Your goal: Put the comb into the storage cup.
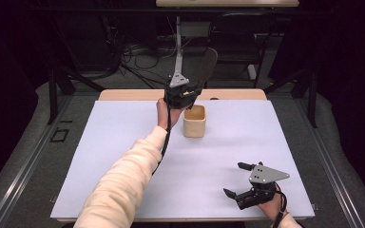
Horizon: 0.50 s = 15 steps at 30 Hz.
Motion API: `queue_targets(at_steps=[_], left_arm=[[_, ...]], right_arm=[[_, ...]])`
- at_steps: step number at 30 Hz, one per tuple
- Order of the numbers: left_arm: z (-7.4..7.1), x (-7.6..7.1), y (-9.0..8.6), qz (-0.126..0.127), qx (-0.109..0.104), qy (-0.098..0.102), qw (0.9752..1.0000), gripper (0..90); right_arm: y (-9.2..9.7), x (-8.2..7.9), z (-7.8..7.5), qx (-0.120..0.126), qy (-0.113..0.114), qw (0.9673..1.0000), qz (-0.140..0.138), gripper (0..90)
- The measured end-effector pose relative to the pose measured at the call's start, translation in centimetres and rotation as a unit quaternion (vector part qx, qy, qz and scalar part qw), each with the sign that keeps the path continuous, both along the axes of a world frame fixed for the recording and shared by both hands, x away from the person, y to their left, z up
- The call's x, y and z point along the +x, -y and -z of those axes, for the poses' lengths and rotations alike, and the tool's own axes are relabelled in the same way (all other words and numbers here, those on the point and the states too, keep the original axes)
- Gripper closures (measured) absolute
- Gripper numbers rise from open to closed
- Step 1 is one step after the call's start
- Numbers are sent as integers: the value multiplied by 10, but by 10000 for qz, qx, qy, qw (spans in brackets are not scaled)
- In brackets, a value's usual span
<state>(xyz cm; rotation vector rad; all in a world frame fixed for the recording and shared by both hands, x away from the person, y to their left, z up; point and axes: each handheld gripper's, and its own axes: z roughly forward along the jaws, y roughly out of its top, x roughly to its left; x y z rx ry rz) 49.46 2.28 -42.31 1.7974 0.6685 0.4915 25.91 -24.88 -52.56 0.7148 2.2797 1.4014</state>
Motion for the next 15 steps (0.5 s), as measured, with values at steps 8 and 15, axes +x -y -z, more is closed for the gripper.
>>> queue_targets(at_steps=[8,15], left_arm=[[7,3,5,11,-44,-63,10000,722],[12,5,7,27,-56,-101,9999,722]], right_arm=[[0,0,0,-5,12,10000,-8,2],[0,0,0,-2,15,10000,-4,2]])
